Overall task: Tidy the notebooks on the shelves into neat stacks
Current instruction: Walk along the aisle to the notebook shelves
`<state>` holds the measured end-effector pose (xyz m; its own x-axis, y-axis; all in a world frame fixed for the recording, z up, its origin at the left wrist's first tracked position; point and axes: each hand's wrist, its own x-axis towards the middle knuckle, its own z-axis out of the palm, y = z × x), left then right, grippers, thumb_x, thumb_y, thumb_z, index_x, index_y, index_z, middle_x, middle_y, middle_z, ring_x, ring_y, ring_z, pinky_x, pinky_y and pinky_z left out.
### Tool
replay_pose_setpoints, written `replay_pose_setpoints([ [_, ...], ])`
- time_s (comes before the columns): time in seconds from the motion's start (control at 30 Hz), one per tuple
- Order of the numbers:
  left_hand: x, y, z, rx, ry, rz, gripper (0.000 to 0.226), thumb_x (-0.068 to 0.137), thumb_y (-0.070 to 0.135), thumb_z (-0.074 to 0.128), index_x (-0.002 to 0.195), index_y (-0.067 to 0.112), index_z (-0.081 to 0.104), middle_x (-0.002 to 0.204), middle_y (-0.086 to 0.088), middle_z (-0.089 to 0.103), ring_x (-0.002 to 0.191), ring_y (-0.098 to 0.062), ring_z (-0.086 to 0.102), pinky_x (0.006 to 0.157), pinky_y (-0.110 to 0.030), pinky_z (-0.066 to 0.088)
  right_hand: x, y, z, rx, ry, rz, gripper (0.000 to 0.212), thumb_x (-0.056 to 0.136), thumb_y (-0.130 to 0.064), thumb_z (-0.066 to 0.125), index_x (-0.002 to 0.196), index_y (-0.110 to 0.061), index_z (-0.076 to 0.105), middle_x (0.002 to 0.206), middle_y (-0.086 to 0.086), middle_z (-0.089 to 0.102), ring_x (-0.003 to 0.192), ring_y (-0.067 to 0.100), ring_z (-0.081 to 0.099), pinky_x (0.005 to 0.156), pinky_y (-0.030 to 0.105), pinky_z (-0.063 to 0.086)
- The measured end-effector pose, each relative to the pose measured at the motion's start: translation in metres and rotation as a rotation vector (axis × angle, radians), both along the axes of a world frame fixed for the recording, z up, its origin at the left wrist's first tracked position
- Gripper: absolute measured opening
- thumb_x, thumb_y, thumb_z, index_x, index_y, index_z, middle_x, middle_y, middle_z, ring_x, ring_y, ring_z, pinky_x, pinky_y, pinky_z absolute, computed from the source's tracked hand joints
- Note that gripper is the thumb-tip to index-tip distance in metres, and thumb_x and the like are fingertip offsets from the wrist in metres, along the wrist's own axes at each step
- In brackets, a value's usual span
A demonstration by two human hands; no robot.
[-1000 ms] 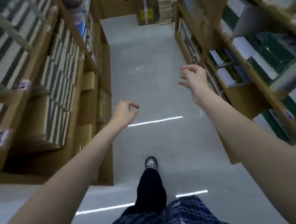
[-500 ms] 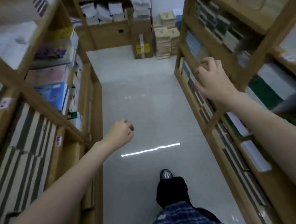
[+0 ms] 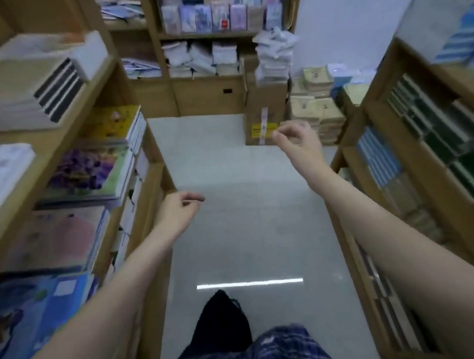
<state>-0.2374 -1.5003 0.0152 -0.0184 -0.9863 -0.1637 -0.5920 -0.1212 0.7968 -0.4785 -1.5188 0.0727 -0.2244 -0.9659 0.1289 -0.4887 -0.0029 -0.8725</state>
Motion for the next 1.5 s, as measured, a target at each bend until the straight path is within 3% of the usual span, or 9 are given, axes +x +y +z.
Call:
replay_pose_setpoints([
  [0.1,-0.012,-0.115,0.021,0.035,0.102,0.065,0.023,0.09,0.001,0.048,0.1,0.007,0.068,0.091,-0.011,0.06,0.082,-0.012,0.055,0.056,-0.008,0.039,-0.021,-0.095,0.02,0.017,-0.013,-0.047,0.011,0.088,-0.025,0.062,0.078,-0.024,0.061,0.099,0.01,0.059,0.092,0.018,0.058,0.091,0.037,0.048],
  [0.17,-0.025,-0.181,0.034,0.03,0.12,0.047,0.024,0.091,0.003,0.046,0.1,0.009,0.068,0.094,-0.008,0.06,0.084,-0.016,0.052,0.064,-0.018,0.041,-0.038,-0.153,0.036,0.009,0.003,-0.088,0.014,0.089,-0.029,0.06,0.075,-0.03,0.058,0.1,0.011,0.059,0.093,0.02,0.059,0.086,0.037,0.049],
  [0.27,-0.044,-0.273,0.042,-0.018,0.066,0.011,0.022,0.091,0.008,0.046,0.091,0.02,0.065,0.083,0.0,0.057,0.064,-0.012,0.048,0.05,-0.012,0.035,-0.066,-0.243,0.043,-0.015,0.024,-0.162,0.013,0.083,-0.044,0.06,0.078,-0.033,0.059,0.11,0.014,0.059,0.101,0.022,0.058,0.094,0.043,0.047],
  [0.4,-0.059,-0.398,0.017,-0.017,0.097,0.057,0.022,0.09,0.006,0.048,0.086,0.02,0.065,0.105,-0.001,0.06,0.093,-0.012,0.052,0.077,-0.02,0.036,-0.087,-0.387,0.033,-0.019,-0.006,-0.229,0.028,0.076,-0.053,0.058,0.079,-0.026,0.061,0.105,0.012,0.058,0.097,0.024,0.055,0.084,0.035,0.043],
  [0.5,-0.06,-0.503,0.009,0.016,0.07,0.167,0.023,0.09,0.005,0.047,0.089,0.016,0.067,0.106,-0.003,0.062,0.091,-0.011,0.052,0.075,-0.022,0.036,-0.087,-0.511,0.028,0.017,-0.01,-0.156,0.026,0.077,-0.057,0.059,0.073,-0.031,0.057,0.103,0.005,0.054,0.106,0.023,0.051,0.088,0.035,0.04],
  [0.6,-0.058,-0.6,0.024,-0.042,0.073,0.229,0.023,0.089,0.006,0.046,0.089,0.015,0.067,0.109,-0.006,0.06,0.09,-0.015,0.055,0.077,-0.025,0.041,-0.061,-0.625,0.03,0.03,0.07,0.021,0.032,0.075,-0.064,0.057,0.08,-0.033,0.059,0.124,0.007,0.052,0.124,0.026,0.043,0.104,0.045,0.036],
  [0.8,-0.019,-0.76,0.033,-0.094,-0.02,0.267,0.021,0.089,0.007,0.048,0.086,0.021,0.063,0.122,-0.005,0.054,0.117,-0.018,0.049,0.095,-0.024,0.035,0.02,-0.806,0.035,0.0,0.228,0.334,0.017,0.089,-0.032,0.06,0.096,-0.017,0.061,0.133,0.008,0.036,0.129,0.023,0.026,0.099,0.026,0.019],
  [1.03,0.061,-0.958,-0.004,0.015,0.075,0.5,0.022,0.09,0.005,0.046,0.088,0.015,0.066,0.108,-0.011,0.063,0.092,-0.026,0.057,0.076,-0.027,0.042,0.053,-1.015,0.009,-0.018,0.415,0.242,0.019,0.09,-0.02,0.058,0.101,-0.005,0.062,0.125,0.015,0.042,0.127,0.03,0.031,0.105,0.035,0.023],
  [1.5,0.271,-1.187,0.003,0.026,-0.151,0.688,0.026,0.09,0.006,0.045,0.102,0.009,0.068,0.119,-0.016,0.056,0.11,-0.027,0.052,0.087,-0.026,0.036,0.294,-1.325,-0.015,0.059,0.442,0.552,0.018,0.09,-0.028,0.06,0.099,-0.013,0.06,0.133,0.01,0.036,0.128,0.027,0.032,0.101,0.029,0.027],
])
